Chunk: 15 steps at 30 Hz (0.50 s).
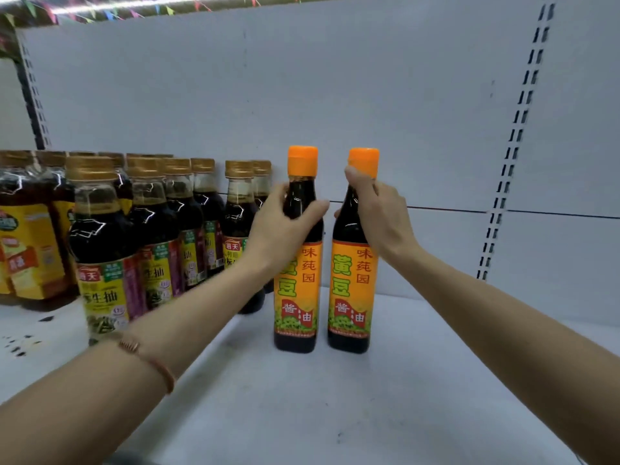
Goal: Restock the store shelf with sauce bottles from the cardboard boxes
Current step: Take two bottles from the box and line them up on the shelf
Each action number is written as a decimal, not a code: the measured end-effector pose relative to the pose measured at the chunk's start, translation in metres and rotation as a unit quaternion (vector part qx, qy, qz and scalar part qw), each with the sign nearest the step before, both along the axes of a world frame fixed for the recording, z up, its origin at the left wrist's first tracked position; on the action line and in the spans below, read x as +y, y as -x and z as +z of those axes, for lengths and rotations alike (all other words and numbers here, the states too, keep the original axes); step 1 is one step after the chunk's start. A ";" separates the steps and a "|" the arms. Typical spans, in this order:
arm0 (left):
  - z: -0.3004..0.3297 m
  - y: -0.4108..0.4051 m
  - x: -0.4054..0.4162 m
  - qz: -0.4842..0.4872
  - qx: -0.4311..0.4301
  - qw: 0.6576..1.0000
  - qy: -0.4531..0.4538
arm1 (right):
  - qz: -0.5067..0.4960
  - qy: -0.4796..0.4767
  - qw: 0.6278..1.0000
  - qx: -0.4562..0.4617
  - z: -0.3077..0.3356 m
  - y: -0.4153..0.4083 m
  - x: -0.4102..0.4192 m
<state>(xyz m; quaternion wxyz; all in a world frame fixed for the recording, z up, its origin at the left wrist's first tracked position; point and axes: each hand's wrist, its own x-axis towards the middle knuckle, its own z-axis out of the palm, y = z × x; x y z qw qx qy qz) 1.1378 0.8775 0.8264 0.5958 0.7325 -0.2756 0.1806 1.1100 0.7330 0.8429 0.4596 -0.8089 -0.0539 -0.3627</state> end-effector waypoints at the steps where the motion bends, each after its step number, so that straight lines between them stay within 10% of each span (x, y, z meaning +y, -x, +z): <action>1: -0.011 0.005 0.004 0.005 0.022 1.000 0.000 | 0.002 0.015 1.000 0.002 -0.008 0.003 0.000; 9: -0.074 0.008 0.036 -0.032 0.080 0.966 -0.245 | 0.016 0.168 0.943 0.288 -0.087 0.042 -0.034; 15: -0.076 -0.001 0.022 0.010 0.084 0.965 -0.247 | 0.009 0.141 0.937 0.320 -0.086 0.025 -0.031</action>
